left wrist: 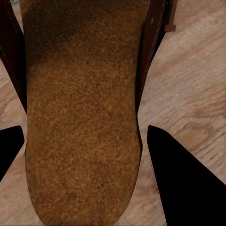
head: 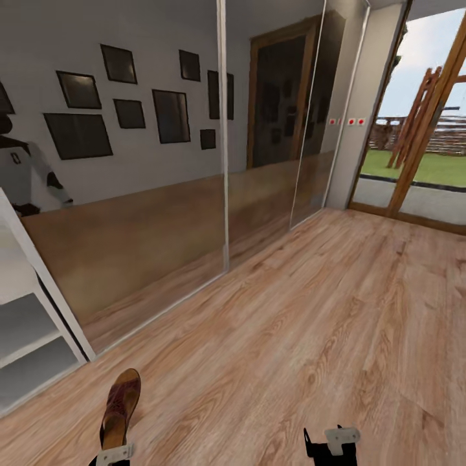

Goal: Pick up the two gym shoes and the two sandals from the corridor floor and place them onto the hallstand (shoe rack) in the corridor, making sure they are on the rack and not on the floor. Arrange them so the two gym shoes are next to each other and the two sandals are next to each other.

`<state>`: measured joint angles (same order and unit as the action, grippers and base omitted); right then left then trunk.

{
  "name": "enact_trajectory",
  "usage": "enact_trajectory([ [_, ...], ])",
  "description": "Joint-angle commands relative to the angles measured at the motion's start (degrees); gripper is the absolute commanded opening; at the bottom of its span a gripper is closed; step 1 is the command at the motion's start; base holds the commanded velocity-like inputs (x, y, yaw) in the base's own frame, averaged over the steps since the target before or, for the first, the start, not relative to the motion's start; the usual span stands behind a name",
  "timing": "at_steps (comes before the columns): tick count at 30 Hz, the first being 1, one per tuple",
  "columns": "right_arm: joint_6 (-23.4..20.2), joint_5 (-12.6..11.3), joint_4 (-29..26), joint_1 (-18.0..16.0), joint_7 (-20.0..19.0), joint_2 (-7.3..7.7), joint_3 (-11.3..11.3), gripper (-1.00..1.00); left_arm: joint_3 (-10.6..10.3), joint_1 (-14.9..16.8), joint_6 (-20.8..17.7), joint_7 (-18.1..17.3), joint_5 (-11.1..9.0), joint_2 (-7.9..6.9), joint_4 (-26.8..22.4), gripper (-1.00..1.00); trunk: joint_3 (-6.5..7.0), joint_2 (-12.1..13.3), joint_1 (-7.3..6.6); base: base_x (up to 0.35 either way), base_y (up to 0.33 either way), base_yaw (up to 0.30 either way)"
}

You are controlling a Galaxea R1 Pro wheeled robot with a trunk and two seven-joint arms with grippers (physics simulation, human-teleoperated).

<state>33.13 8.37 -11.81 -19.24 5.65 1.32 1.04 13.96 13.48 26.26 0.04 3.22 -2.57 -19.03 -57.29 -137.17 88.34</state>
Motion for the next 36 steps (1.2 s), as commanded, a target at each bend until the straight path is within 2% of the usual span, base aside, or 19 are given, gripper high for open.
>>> enact_trajectory([
  [1, 0.1, 0.6, 0.0, 0.0, 0.4, -0.01, 0.1, 1.0, 0.3, 0.1, 0.2, 0.0, 0.5, 0.02, 0.0, -1.0, -0.05, 0.0, 0.02, 0.293, -0.2, 0.216],
  [20, 0.2, 0.7, 0.0, 0.0, 0.2, 0.09, 0.1, 1.0, 0.3, 0.1, 0.2, 0.0, 0.4, 0.02, 0.0, -1.0, -0.05, 0.0, 0.02, 0.283, -0.202, 0.019],
  [29, 0.2, 0.6, 0.0, 0.0, 0.3, -0.01, 0.1, 1.0, 0.3, 0.1, 0.2, 0.0, 0.4, 0.02, 0.0, -1.0, -0.05, 0.0, 0.02, 0.08, -0.05, 0.027],
  [36, 0.2, 0.6, 0.0, 0.0, 0.3, -0.27, 0.1, 1.0, 0.3, 0.1, 0.2, 0.0, 0.5, 0.1, 0.0, -1.0, -0.05, 0.0, 0.02, 0.009, -0.005, 0.214],
])
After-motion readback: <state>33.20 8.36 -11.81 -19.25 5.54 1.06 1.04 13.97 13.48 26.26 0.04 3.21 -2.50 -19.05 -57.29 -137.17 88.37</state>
